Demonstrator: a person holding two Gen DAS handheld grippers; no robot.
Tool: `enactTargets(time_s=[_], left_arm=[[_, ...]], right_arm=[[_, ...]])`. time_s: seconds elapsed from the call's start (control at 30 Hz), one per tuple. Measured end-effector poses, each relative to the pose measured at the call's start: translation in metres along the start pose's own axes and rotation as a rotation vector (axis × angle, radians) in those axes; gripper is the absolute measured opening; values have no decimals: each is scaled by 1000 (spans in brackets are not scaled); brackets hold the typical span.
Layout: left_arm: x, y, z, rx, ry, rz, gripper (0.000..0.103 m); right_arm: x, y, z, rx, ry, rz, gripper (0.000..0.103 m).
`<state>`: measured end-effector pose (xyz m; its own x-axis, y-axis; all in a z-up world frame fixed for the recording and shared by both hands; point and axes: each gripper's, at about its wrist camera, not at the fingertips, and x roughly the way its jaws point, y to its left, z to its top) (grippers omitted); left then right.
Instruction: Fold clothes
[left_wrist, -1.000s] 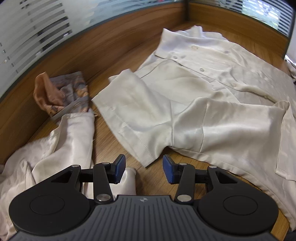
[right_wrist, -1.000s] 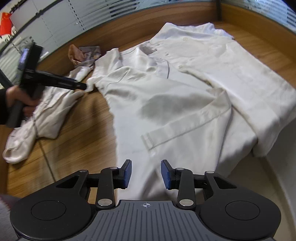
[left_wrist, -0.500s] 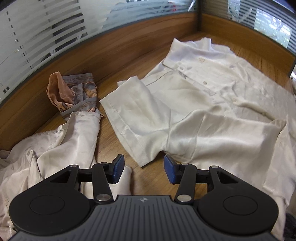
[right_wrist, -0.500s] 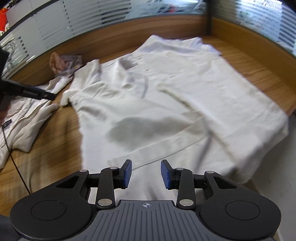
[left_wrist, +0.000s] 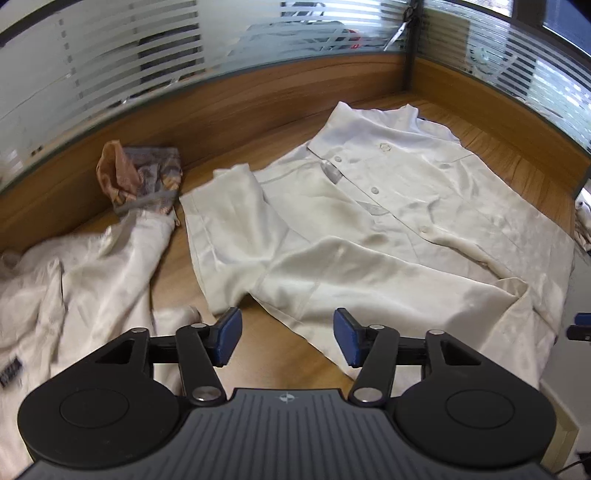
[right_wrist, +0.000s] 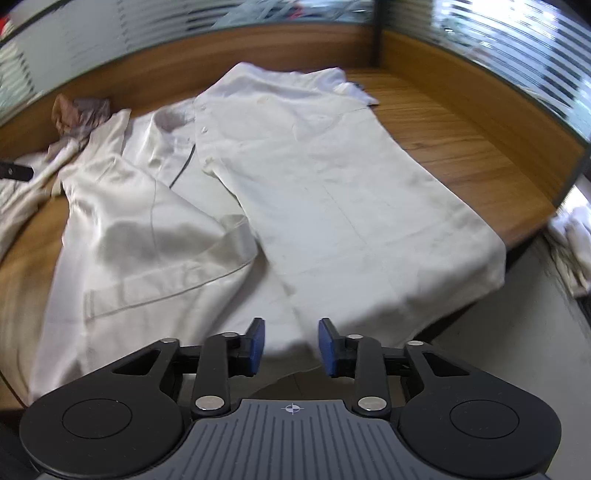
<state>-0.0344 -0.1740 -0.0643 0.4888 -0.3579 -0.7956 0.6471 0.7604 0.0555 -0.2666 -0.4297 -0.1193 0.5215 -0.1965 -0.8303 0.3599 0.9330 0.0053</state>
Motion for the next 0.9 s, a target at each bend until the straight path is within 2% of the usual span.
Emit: enactTargets(time_s=[0.27, 0.43, 0.53, 0.6, 0.63, 0.67, 0.9], left_arm=[[-19, -56, -33, -76, 41, 25, 65], [-33, -82, -51, -142, 46, 50, 67], [-39, -94, -61, -194, 49, 72, 67], [-42, -100, -67, -225, 51, 87, 67], [-43, -103, -70, -237, 52, 95, 67], [-43, -105, -72, -249, 52, 103, 67], [-47, -117, -84, -333, 46, 149, 67]], right_arm=[[31, -10, 18, -239, 47, 75, 24], [36, -16, 20, -327, 68, 182, 23], [40, -13, 18, -398, 84, 210, 23], [42, -13, 17, -433, 75, 209, 14], [42, -15, 18, -444, 74, 213, 5], [42, -17, 20, -453, 74, 219, 2], [29, -51, 50, -438, 35, 275, 2]])
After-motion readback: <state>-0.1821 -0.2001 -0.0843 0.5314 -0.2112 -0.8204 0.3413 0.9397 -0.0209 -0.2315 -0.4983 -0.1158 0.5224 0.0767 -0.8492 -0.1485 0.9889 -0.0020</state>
